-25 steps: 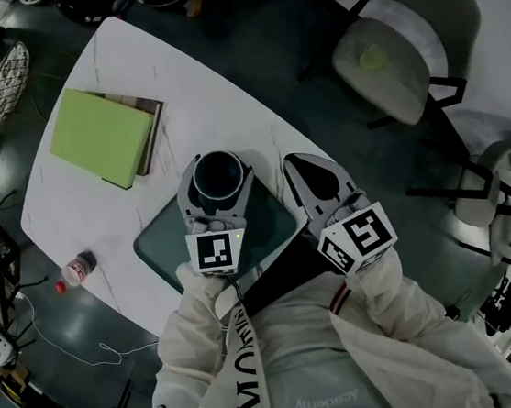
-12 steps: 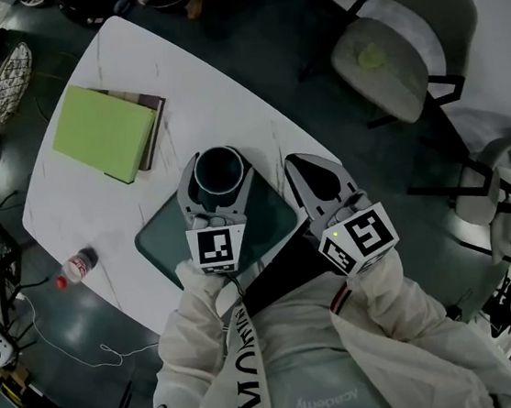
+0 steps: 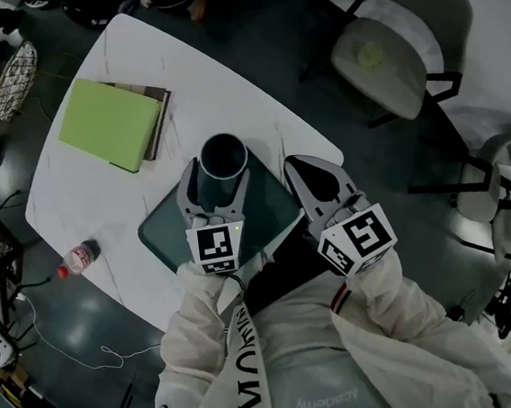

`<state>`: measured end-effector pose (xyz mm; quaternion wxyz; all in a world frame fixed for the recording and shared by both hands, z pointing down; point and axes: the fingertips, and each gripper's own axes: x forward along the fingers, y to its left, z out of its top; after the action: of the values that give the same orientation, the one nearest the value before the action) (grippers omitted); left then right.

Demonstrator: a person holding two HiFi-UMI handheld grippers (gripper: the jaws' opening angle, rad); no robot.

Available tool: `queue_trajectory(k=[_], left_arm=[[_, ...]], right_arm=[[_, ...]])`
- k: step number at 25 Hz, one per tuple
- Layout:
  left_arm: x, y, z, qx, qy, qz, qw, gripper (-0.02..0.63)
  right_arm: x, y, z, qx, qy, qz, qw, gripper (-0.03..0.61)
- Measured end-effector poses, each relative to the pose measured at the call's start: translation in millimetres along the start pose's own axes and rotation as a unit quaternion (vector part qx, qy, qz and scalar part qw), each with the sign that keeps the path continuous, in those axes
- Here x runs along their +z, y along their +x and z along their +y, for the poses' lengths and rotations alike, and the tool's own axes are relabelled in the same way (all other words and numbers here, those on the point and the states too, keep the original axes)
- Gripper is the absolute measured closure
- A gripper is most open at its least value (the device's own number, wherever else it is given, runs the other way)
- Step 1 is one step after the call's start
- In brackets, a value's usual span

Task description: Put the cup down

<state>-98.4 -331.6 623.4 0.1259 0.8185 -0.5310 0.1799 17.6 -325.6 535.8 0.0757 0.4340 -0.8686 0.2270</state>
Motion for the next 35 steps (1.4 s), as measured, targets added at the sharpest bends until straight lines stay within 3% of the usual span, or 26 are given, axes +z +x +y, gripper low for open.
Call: queue_trajectory(k=[7, 24, 34, 35], left_arm=[[0.2, -30.9, 2.1, 0.006, 0.002, -0.001, 1.0000, 0.229], [44.8, -136.9, -44.6, -0.038, 0.012, -0.057, 0.9976, 0.230], [44.2, -214.5, -62.5, -0.032, 0.015, -0.076, 0.9965, 0.232], [44.4, -221.4, -61.8, -0.028, 0.015, -0.079, 0.9964, 0.257]], right_arm=[[-1.0, -12.3, 21.6, 0.002, -0.001, -0.010, 1.000, 0.573], [1.5, -68.3, 102.4, 0.023, -0.018, -0.043, 0.999, 0.574], [-7.7, -113.2, 164.6, 0.043, -0.029, -0.055, 0.997, 0.573], [-9.3, -116.8, 168.9, 0.044, -0.029, -0.056, 0.997, 0.573]])
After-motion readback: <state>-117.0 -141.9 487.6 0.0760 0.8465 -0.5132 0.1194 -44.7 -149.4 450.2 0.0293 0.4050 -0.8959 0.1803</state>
